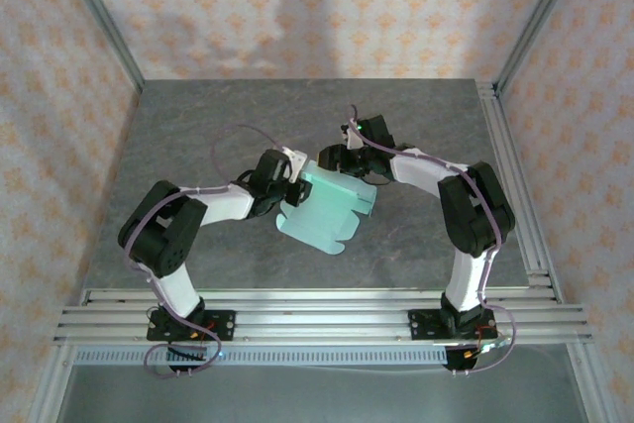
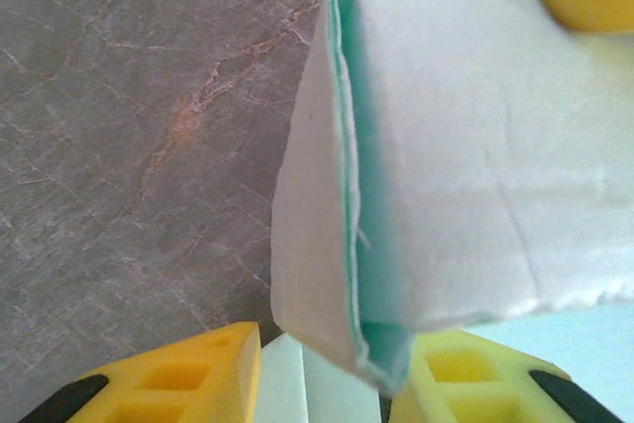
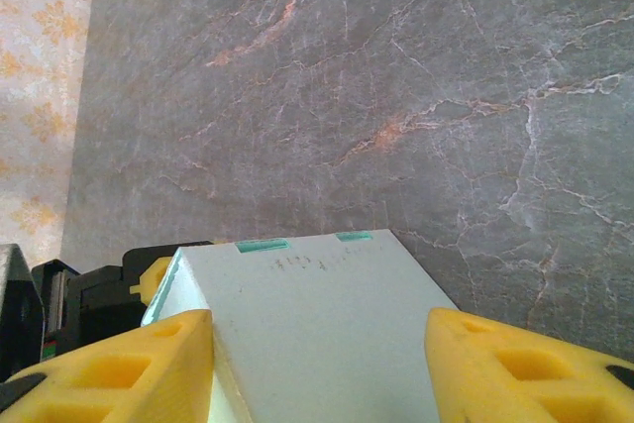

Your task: Fold the paper box

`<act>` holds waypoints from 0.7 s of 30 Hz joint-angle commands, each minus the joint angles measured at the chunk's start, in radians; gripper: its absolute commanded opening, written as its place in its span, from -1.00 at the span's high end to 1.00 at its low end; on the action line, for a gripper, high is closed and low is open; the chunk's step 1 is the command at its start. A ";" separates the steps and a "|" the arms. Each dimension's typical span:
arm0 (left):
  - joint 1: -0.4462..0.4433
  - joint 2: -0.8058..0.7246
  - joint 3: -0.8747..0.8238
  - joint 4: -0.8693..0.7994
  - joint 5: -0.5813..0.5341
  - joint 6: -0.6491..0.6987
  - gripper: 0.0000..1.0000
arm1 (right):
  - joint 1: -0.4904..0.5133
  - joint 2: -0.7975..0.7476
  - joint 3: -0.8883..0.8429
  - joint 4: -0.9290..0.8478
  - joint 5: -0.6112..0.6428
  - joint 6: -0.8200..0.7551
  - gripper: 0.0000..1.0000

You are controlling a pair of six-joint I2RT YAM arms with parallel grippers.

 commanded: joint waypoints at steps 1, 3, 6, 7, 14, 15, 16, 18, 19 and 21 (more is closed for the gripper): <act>-0.001 -0.018 -0.019 0.071 -0.046 0.029 0.28 | -0.004 0.059 -0.049 -0.098 0.057 0.001 -0.12; -0.001 -0.013 -0.019 0.087 -0.047 0.024 0.29 | -0.004 0.059 -0.053 -0.092 0.051 0.009 -0.11; -0.002 0.004 -0.018 0.128 -0.052 0.009 0.29 | -0.004 0.061 -0.062 -0.064 0.024 0.028 -0.11; -0.001 0.014 -0.018 0.144 -0.059 0.009 0.29 | -0.005 0.062 -0.065 -0.052 0.015 0.039 -0.11; -0.001 0.065 -0.002 0.201 -0.108 -0.012 0.37 | -0.009 0.064 -0.072 -0.031 -0.004 0.070 -0.11; -0.001 0.071 0.001 0.204 -0.108 -0.014 0.42 | -0.010 0.064 -0.074 -0.029 -0.008 0.072 -0.10; -0.001 0.076 0.004 0.201 -0.105 -0.015 0.47 | -0.011 0.063 -0.074 -0.027 -0.012 0.074 -0.10; -0.002 0.084 0.009 0.199 -0.106 -0.018 0.56 | -0.011 0.062 -0.074 -0.026 -0.016 0.078 -0.11; -0.002 0.087 0.011 0.197 -0.106 -0.021 0.61 | -0.012 0.060 -0.076 -0.027 -0.016 0.080 -0.10; -0.002 0.088 0.013 0.192 -0.106 -0.022 0.68 | -0.014 0.055 -0.076 -0.026 -0.015 0.083 -0.10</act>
